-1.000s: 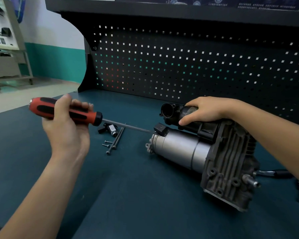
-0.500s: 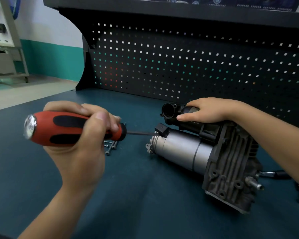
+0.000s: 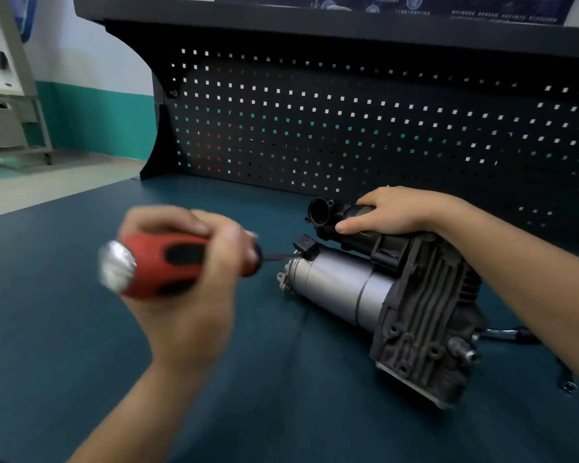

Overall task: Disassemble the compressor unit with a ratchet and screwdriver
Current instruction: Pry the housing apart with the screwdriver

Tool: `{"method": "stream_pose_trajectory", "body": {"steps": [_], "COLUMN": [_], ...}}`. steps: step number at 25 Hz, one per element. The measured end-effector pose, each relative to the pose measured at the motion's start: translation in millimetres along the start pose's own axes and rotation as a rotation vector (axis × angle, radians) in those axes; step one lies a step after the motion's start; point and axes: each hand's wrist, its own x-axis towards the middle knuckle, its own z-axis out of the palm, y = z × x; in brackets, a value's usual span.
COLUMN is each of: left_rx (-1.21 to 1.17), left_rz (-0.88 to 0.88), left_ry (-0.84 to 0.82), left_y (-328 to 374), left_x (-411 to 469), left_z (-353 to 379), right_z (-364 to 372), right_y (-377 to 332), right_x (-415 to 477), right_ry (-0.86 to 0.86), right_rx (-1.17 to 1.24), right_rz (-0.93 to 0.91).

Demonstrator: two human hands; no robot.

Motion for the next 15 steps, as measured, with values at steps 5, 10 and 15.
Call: {"method": "stream_pose_trajectory", "body": {"steps": [5,10,15], "left_rx": [-0.093,0.068,0.201], "left_rz": [-0.21,0.04,0.257], "left_ry": [0.15,-0.086,-0.227], "left_y": [-3.0,3.8,14.9], "left_x": [45.0,8.6,-24.3], "left_z": [-3.7,27.4,45.3], "right_z": [0.6,2.5,2.4], "right_y": [3.0,1.6,-2.8], "right_x": [5.3,5.7,-0.1], "right_ry": [-0.026,-0.006,0.025], "right_rx": [0.047,0.019,-0.02], "right_rz": [-0.042,-0.015,0.021]}}
